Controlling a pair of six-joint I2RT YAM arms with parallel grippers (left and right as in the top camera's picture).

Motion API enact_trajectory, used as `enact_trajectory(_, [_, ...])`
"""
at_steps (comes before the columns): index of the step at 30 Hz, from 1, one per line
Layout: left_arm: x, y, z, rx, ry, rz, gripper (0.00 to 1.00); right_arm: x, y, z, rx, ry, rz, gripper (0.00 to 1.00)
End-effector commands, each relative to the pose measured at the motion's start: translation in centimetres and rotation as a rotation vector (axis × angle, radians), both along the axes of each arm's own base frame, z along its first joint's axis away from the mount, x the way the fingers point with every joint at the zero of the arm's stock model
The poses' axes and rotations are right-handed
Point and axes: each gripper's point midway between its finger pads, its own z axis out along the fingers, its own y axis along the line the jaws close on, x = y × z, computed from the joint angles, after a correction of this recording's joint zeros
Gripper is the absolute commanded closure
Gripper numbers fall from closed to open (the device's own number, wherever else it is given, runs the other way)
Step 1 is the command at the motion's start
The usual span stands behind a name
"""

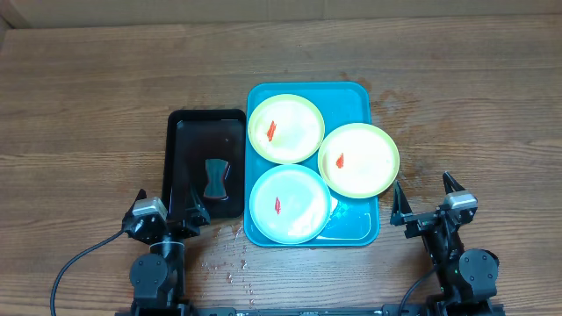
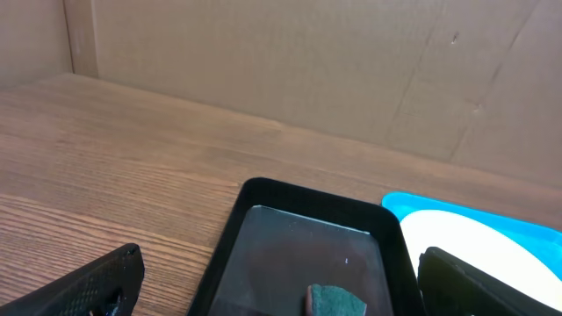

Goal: Clean dirty plates on tray and stack at the side

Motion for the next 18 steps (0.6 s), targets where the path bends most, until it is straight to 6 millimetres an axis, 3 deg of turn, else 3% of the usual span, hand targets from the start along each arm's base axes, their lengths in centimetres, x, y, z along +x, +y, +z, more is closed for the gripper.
enact_trajectory(1, [-0.08,-0.1,0.35,0.026,-0.016,-0.004,0.0,0.05,-0.08,-0.19,0.004,-0.002,-0.004,0.0])
enact_trajectory(18, [-0.09,-0.13,0.37,0.026,-0.017,-0.005,0.0,0.05,-0.08,-0.2,0.004,-0.002,-0.003,0.0])
